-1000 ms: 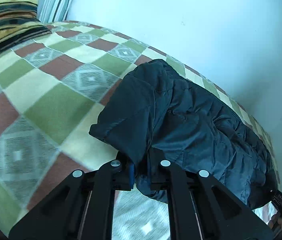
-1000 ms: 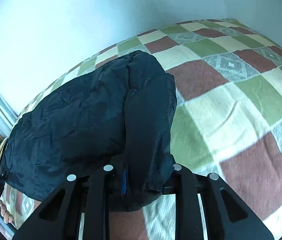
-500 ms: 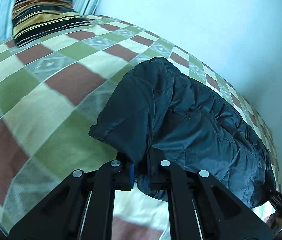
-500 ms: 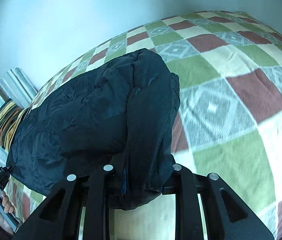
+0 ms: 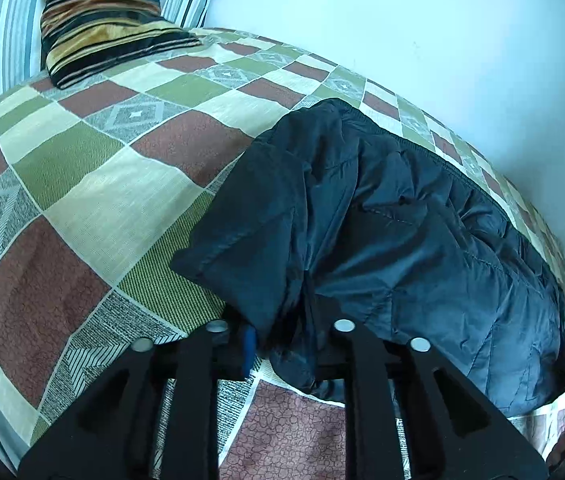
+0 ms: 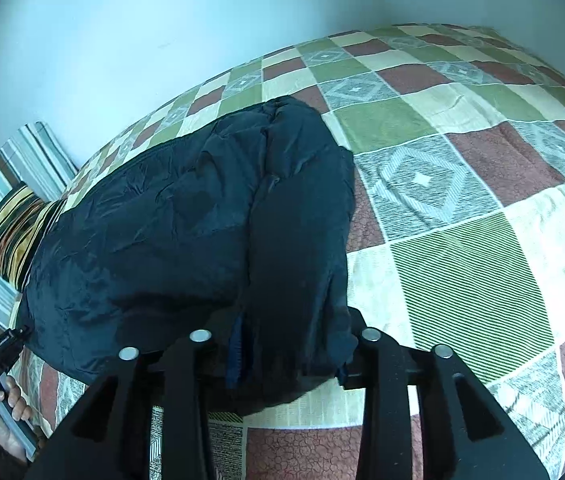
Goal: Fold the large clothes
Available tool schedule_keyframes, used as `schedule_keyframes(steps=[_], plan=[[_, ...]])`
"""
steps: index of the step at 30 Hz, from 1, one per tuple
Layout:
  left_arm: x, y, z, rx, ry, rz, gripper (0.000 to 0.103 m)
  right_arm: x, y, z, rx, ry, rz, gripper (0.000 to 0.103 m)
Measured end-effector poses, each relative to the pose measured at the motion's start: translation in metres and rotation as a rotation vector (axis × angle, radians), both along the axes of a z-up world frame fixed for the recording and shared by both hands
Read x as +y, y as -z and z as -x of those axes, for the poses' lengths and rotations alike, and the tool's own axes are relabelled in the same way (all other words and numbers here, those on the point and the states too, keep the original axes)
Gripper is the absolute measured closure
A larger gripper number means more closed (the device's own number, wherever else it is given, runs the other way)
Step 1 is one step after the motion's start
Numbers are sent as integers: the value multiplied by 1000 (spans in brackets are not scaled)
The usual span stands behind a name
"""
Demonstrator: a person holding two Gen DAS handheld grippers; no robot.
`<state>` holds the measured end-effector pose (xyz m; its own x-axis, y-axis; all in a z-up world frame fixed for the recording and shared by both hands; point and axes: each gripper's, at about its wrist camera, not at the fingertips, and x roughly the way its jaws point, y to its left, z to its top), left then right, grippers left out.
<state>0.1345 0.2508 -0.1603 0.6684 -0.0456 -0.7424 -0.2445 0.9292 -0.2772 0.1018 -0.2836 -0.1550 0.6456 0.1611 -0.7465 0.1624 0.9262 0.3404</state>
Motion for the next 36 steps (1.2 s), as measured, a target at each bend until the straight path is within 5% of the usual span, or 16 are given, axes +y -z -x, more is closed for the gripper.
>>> schedule_keyframes(steps=[4, 10, 14, 21, 28, 36], plan=[[12, 2, 3, 6, -22, 60, 69, -3, -12, 9, -7, 18, 39, 62], [17, 4, 7, 7, -31, 52, 53, 0, -46, 24, -66, 79, 170, 62], [20, 7, 5, 12, -34, 74, 47, 14, -63, 25, -110, 47, 155, 62], [21, 6, -4, 11, -9, 108, 43, 70, -55, -5, -81, -110, 44, 62], [38, -1, -6, 28, -3, 82, 29, 132, -51, -41, -76, -201, 71, 62], [55, -18, -39, 59, 92, 42, 25, 173, -48, -66, -66, -224, 112, 62]])
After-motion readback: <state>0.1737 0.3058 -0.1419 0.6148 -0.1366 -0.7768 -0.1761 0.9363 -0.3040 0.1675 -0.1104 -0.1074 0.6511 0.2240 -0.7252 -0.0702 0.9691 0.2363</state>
